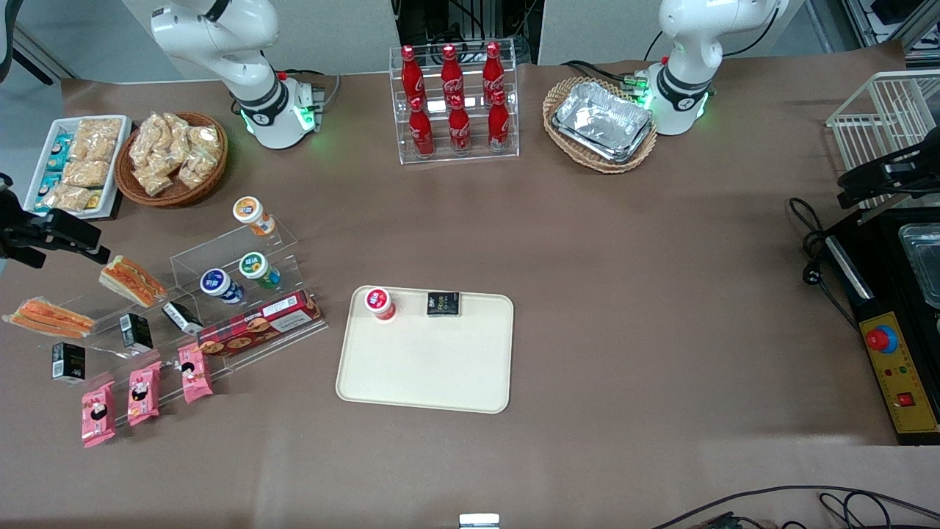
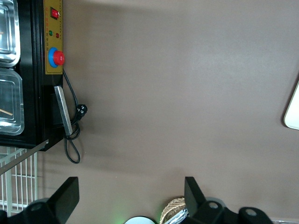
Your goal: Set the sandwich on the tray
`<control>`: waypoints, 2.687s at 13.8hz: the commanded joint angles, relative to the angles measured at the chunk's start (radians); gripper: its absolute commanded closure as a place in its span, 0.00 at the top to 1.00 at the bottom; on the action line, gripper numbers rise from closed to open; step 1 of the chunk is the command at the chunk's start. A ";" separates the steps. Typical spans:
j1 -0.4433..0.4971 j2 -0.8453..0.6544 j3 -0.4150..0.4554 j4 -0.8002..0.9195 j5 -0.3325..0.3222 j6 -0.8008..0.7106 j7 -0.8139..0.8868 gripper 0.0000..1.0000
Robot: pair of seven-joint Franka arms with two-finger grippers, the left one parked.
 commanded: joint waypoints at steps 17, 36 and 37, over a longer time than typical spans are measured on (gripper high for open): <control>-0.200 0.014 -0.017 -0.004 0.009 0.010 -0.466 1.00; -0.408 0.196 -0.032 0.003 0.006 0.226 -1.492 1.00; -0.408 0.209 -0.032 -0.003 0.004 0.226 -1.512 1.00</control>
